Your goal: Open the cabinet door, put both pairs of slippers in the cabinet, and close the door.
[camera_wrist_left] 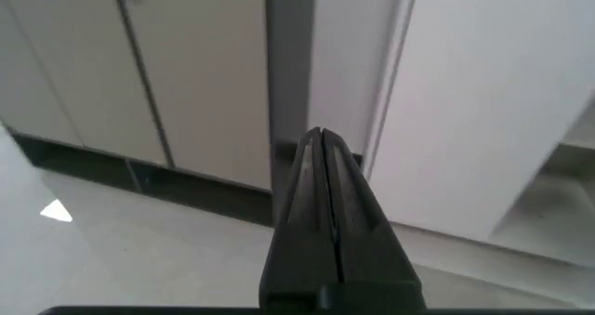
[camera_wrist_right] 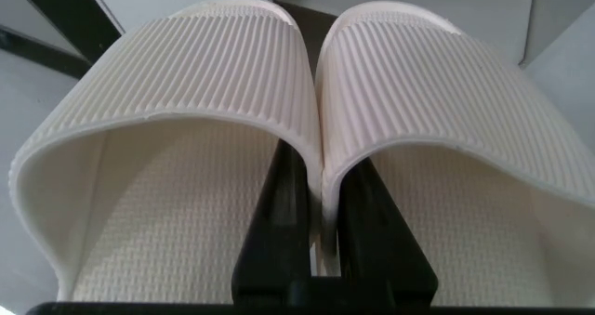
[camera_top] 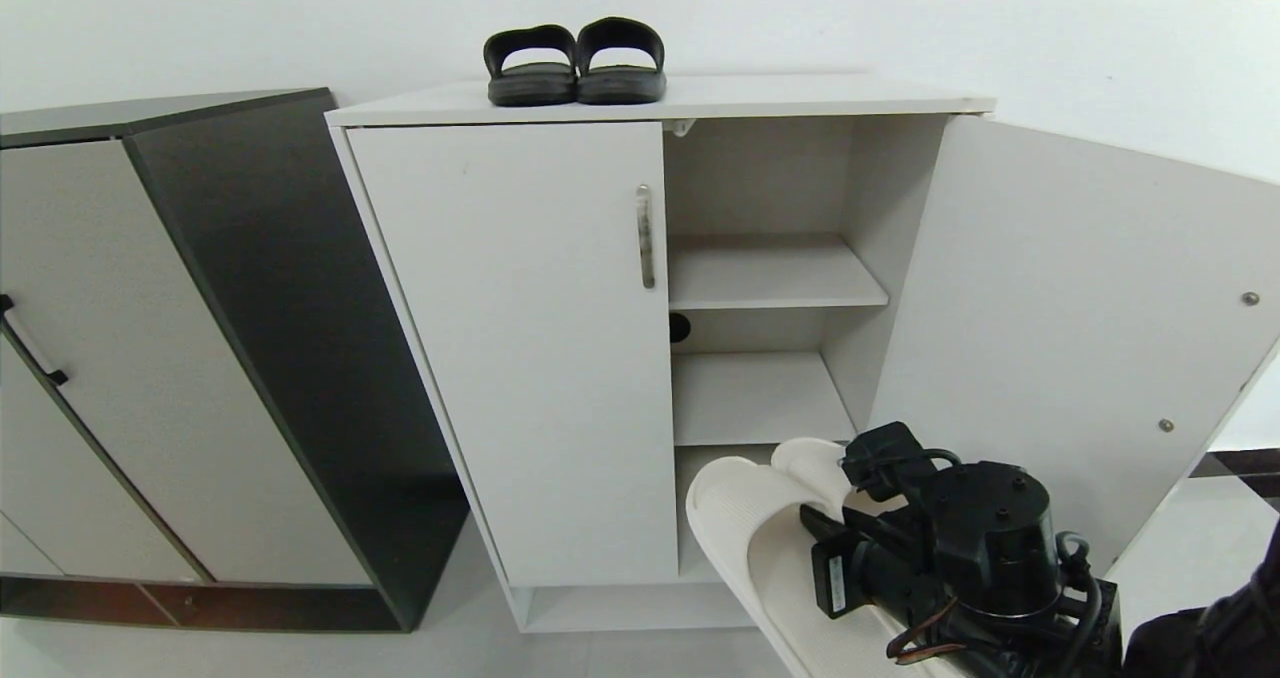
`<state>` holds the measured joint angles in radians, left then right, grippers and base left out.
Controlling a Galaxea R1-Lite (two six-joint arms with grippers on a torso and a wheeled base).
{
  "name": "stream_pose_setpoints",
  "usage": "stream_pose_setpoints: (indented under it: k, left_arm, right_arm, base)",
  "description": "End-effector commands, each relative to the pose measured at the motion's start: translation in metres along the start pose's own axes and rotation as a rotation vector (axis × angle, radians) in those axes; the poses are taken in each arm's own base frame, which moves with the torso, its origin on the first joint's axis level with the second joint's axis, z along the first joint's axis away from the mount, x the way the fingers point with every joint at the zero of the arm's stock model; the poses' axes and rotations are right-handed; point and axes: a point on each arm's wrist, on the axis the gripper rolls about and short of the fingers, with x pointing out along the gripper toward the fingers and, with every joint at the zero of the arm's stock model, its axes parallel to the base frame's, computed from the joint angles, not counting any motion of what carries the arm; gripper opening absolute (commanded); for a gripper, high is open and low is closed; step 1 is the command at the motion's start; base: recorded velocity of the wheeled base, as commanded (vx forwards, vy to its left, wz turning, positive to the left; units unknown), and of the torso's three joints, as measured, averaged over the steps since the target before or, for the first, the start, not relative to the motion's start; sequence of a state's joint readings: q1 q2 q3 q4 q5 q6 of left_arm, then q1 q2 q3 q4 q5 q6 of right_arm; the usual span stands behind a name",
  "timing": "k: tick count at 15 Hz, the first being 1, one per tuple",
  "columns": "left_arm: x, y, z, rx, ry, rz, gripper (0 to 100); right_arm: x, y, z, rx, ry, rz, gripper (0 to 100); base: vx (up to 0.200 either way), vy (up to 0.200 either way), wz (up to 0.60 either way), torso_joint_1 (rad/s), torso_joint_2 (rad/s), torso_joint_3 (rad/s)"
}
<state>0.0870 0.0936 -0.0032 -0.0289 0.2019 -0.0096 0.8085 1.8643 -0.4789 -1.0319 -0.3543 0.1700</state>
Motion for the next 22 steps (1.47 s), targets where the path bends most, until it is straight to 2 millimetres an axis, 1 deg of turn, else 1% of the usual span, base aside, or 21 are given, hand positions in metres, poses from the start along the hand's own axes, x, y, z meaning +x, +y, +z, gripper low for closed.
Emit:
stream_pose_setpoints:
  k: [1, 2, 5, 6, 7, 8, 12, 16, 18, 20, 22]
  left_arm:
    - [-0.001, -0.006, -0.004, 0.059, 0.024, -0.254, 0]
    - [-0.001, -0.006, -0.004, 0.088, 0.020, -0.259, 0]
    - [-0.002, -0.005, -0.005, 0.070, 0.012, -0.340, 0]
    - [-0.007, -0.003, -0.006, 0.066, -0.069, -0.373, 0]
    - [-0.007, -0.002, -0.006, 0.063, -0.066, -0.315, 0]
    - [-0.006, -0.001, -0.006, 0.023, -0.060, -0.273, 0]
    - [-0.006, -0.001, -0.006, -0.006, -0.057, -0.274, 0]
    - [-0.006, -0.001, -0.006, -0.006, -0.057, -0.274, 0]
    - [-0.006, -0.001, -0.006, -0.003, -0.057, -0.274, 0]
    - [-0.006, -0.001, -0.006, -0.003, -0.057, -0.274, 0]
    - [-0.006, -0.001, -0.006, -0.003, -0.057, -0.274, 0]
  right_arm:
    - [0.000, 0.001, -0.002, -0.004, 0.007, 0.003, 0]
    - [0.001, 0.001, -0.002, -0.003, 0.006, 0.005, 0]
    - [0.002, 0.002, -0.004, -0.005, 0.008, 0.006, 0]
    - [0.006, 0.003, -0.005, -0.004, 0.001, 0.005, 0]
    - [0.005, 0.004, -0.007, -0.003, -0.006, 0.008, 0]
    - [0.007, 0.004, -0.008, -0.003, -0.012, 0.009, 0]
    - [0.007, 0.011, -0.007, -0.003, -0.033, 0.018, 0]
    - [0.013, 0.027, -0.001, 0.001, -0.075, -0.024, 0]
    - [0.017, 0.039, -0.007, -0.015, -0.069, -0.035, 0]
    - [0.018, 0.048, -0.011, -0.023, -0.068, -0.032, 0]
    - [0.016, 0.051, -0.011, -0.026, -0.070, -0.023, 0]
  base:
    - [0.000, 0.000, 0.00, 0.000, 0.00, 0.000]
    - [0.000, 0.000, 0.00, 0.000, 0.00, 0.000]
    - [0.000, 0.000, 0.00, 0.000, 0.00, 0.000]
    - [0.000, 0.000, 0.00, 0.000, 0.00, 0.000]
    - [0.000, 0.000, 0.00, 0.000, 0.00, 0.000]
    - [0.000, 0.000, 0.00, 0.000, 0.00, 0.000]
    - [0.000, 0.000, 0.00, 0.000, 0.00, 0.000]
    - [0.000, 0.000, 0.00, 0.000, 0.00, 0.000]
    - [0.000, -0.200, 0.00, 0.005, 0.00, 0.007]
    - [0.000, -0.200, 0.00, 0.012, 0.00, 0.005]
    - [0.000, -0.200, 0.00, 0.002, 0.00, 0.000]
